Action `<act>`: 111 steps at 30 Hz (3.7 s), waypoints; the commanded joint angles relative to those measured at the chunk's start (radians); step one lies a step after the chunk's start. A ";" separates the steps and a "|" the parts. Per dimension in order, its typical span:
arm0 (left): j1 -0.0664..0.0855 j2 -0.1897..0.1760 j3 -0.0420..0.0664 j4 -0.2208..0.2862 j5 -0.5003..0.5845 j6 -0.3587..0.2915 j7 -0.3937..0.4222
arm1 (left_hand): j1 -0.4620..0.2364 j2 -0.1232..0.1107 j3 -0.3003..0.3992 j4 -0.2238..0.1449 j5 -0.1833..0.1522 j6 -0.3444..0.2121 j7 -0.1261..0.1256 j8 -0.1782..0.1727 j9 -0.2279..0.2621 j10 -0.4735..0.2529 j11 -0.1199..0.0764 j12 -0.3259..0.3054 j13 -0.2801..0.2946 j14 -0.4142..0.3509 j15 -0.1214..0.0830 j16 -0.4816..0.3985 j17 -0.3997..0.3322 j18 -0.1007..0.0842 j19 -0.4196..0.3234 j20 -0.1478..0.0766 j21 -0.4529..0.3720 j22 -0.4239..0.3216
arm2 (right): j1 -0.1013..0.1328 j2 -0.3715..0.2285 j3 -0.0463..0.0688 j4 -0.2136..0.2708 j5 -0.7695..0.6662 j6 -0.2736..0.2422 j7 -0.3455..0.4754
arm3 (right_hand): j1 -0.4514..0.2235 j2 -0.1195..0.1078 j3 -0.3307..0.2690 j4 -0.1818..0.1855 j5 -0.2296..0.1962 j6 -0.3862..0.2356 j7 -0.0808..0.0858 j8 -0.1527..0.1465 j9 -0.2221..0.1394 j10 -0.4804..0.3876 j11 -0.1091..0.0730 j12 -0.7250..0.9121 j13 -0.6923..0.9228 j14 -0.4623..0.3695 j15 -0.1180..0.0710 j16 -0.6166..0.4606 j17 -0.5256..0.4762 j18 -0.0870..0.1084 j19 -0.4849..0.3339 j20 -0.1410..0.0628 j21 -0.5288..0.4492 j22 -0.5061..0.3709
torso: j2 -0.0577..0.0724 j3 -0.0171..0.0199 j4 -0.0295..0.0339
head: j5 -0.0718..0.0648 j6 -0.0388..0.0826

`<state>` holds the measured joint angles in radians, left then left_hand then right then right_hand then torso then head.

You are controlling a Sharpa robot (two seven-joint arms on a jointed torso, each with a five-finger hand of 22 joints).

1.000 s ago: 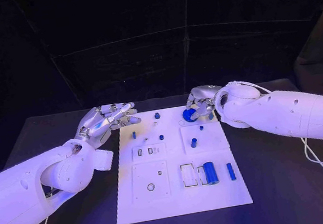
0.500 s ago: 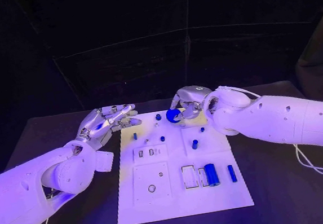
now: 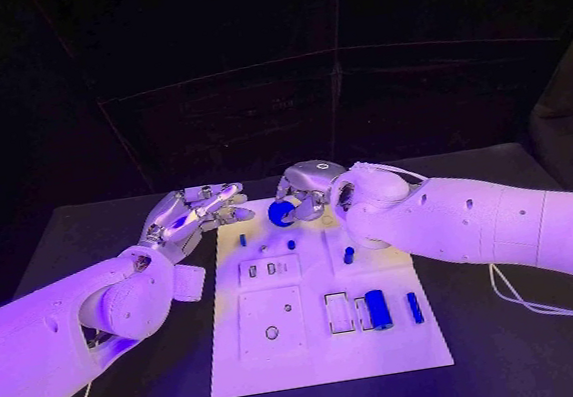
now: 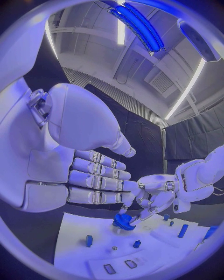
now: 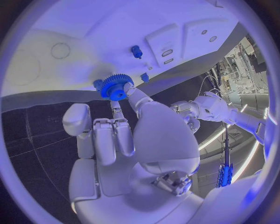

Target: Assemble the parts on the task board

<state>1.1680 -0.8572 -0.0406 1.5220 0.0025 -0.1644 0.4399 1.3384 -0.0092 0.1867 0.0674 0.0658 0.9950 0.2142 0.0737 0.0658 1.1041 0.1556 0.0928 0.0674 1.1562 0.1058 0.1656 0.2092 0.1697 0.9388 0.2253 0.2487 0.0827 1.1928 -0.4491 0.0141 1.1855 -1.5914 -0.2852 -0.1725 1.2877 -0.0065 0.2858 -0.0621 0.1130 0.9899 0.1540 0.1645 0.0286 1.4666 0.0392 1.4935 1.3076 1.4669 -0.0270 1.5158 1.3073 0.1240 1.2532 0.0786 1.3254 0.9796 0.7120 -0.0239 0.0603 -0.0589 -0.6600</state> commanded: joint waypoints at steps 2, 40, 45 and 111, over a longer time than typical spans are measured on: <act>0.002 0.003 0.001 0.000 0.003 0.001 0.005 | 0.006 0.001 -0.002 -0.006 -0.004 -0.007 0.002 -0.006 -0.002 -0.008 0.002 -0.006 -0.001 0.007 0.002 -0.006 0.001 0.015 0.009 -0.001 -0.006 -0.002 | -0.001 0.020 0.001 -0.022 -0.048 0.045 -0.028 | -0.021 -0.009 0.009 0.004 0.016 0.045 -0.024 -0.015 0.037 0.050 0.004 -0.011 0.170 0.075 -0.002 0.004 0.116 -0.009 0.002 0.000 0.005 -0.004 | 0.001 0.0005 0.0008 | 0.001 0.000; 0.002 0.000 0.001 -0.001 -0.011 0.011 -0.001 | 0.004 0.002 -0.001 -0.009 -0.005 -0.010 0.003 -0.007 -0.001 -0.011 0.003 -0.009 -0.001 0.012 0.002 -0.007 0.004 0.015 0.013 -0.001 -0.006 -0.002 | -0.005 0.017 0.001 -0.030 -0.019 -0.002 -0.063 | -0.111 -0.084 -0.218 0.230 0.055 -0.214 0.026 -0.104 0.033 0.004 0.052 -0.074 0.115 0.078 0.042 0.014 0.143 -0.006 -0.014 0.044 -0.001 -0.021 | 0.000 0.0014 -0.0029 | 0.005 -0.004; 0.002 -0.003 0.001 -0.002 -0.011 0.012 -0.001 | 0.004 0.002 -0.001 -0.009 -0.005 -0.010 0.003 -0.007 -0.001 -0.011 0.003 -0.009 -0.001 0.012 0.002 -0.007 0.004 0.015 0.013 -0.001 -0.006 -0.002 | -0.005 -0.044 0.000 0.015 0.099 -0.138 0.032 | -0.078 -0.069 -0.220 0.232 0.097 -0.108 0.023 -0.089 0.042 0.006 0.050 -0.073 0.116 0.078 0.040 0.013 0.141 -0.006 -0.015 0.043 0.000 -0.023 | 0.000 0.0015 -0.0068 | 0.004 -0.001; -0.001 0.014 0.000 -0.035 -0.012 0.018 0.005 | 0.002 0.005 0.005 -0.016 -0.005 -0.003 0.000 -0.003 0.000 -0.002 0.001 -0.009 0.000 0.004 0.004 -0.020 0.004 0.014 0.003 0.000 -0.016 -0.008 | -0.077 -0.347 -0.002 -0.083 0.571 0.068 0.375 | 0.120 -0.026 -0.195 0.042 0.081 -0.027 0.007 -0.065 0.045 -0.007 0.033 -0.090 0.104 0.076 0.026 0.007 0.134 -0.001 -0.032 0.029 -0.016 -0.056 | 0.001 0.0047 -0.0174 | -0.025 0.001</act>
<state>1.1660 -0.8444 -0.0411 1.4861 -0.0056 -0.1579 0.4367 1.3384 -0.0092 0.1923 0.0564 0.0658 0.9915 0.2177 0.0738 0.0658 1.1006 0.1591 0.0887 0.0679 1.1597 0.1093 0.1503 0.2121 0.1695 0.9454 0.2256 0.2362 0.0758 1.1152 -0.7976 0.0121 1.1033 -1.0130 -0.2339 0.1940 1.4087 -0.0415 0.0890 -0.0156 0.1981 0.9562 0.1623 0.0927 0.0725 1.4561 0.0783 1.4002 1.3077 1.4672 0.0051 1.5238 1.3080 0.1241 1.2206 0.1141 1.3087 0.9211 0.7133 -0.0193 0.0423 -0.0835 -0.6588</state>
